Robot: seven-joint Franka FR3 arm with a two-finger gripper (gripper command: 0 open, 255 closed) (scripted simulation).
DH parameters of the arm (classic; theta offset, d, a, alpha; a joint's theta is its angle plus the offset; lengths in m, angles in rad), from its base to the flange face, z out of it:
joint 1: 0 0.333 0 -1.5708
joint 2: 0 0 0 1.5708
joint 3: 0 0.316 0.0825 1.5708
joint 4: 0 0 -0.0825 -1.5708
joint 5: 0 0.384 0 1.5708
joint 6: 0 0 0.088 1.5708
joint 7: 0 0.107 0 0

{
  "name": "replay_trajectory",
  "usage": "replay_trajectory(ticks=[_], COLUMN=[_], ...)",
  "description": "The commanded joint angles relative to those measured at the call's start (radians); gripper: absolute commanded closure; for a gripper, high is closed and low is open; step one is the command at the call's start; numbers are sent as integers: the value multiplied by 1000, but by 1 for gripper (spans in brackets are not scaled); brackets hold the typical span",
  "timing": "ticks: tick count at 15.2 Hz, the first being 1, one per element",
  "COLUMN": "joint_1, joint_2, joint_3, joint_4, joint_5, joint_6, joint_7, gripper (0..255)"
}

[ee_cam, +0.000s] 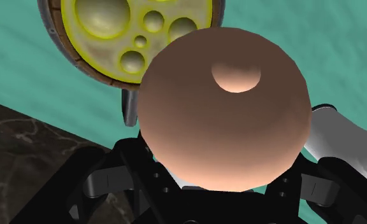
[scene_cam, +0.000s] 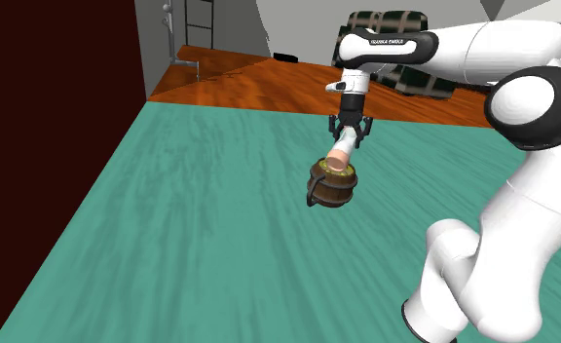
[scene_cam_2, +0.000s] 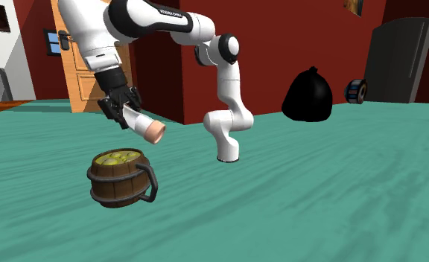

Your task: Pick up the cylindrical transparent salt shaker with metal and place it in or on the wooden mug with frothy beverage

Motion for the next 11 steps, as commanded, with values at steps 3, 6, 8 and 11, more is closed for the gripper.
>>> replay_trajectory(ticks=[3,6,8,11], joint_1=[-72,-69,-66,-64], joint_2=[235,230,229,231], joint_3=[-63,-58,-58,-56], joint_4=[128,84,57,18], joint_5=[158,154,154,157], joint_6=[-18,24,51,90], joint_7=[-170,-167,-167,-169], gripper=[255,255,255,255])
